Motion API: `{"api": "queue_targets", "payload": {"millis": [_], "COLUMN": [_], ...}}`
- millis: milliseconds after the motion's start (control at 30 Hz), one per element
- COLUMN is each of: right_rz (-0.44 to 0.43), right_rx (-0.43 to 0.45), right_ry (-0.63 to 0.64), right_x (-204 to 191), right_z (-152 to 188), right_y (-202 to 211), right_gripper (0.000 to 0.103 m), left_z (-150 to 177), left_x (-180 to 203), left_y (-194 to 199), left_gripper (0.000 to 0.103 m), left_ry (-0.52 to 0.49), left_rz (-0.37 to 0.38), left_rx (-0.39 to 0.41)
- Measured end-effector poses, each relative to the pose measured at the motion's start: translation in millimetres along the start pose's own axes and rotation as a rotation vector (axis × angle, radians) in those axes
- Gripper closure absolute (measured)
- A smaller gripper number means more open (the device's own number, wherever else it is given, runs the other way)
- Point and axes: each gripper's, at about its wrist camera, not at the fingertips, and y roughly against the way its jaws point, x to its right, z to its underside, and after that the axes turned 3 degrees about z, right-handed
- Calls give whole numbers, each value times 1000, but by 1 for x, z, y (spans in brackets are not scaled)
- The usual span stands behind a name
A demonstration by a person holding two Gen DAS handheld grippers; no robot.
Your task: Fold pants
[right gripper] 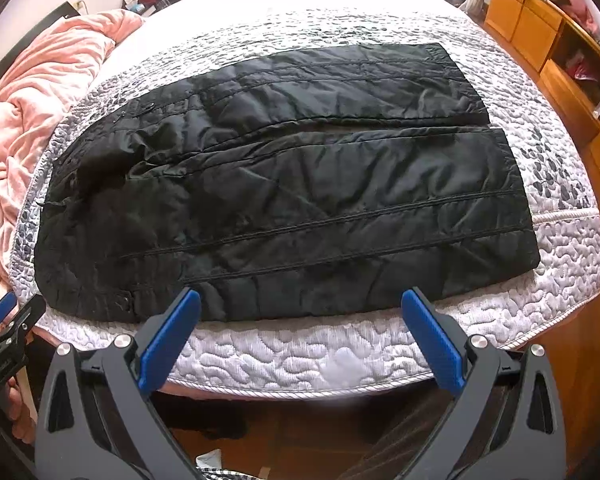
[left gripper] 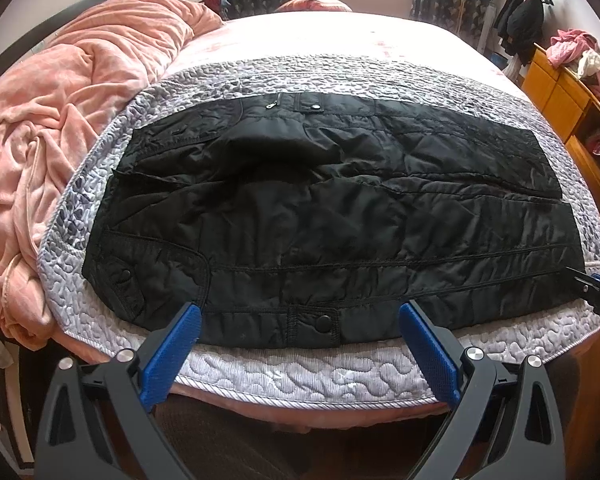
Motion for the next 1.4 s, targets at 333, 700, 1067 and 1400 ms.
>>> {"api": "queue_targets", "payload": {"millis": [333,700,1067,1400], "right_rz": [8,9,6,8], "right_rx": [0,-1,-2,-3], "right_ry": [10,13,10,11], "right_x": [0,1,1,1], "right_z": [0,-1,-2,-2], "right_y": [-3,-4,-6,-6], "right_gripper": [3,3,3,3], "left_z": [-1,-1,0,-1], "left_x": [-1,-1,1,2], "left_y": [0,-1,-5,-7], "left_gripper": [4,4,4,4], "left_ry": [1,-1,-2,-3], "left_rz": [1,1,3,2], "left_rx": [-2,-4,-7,-8]}}
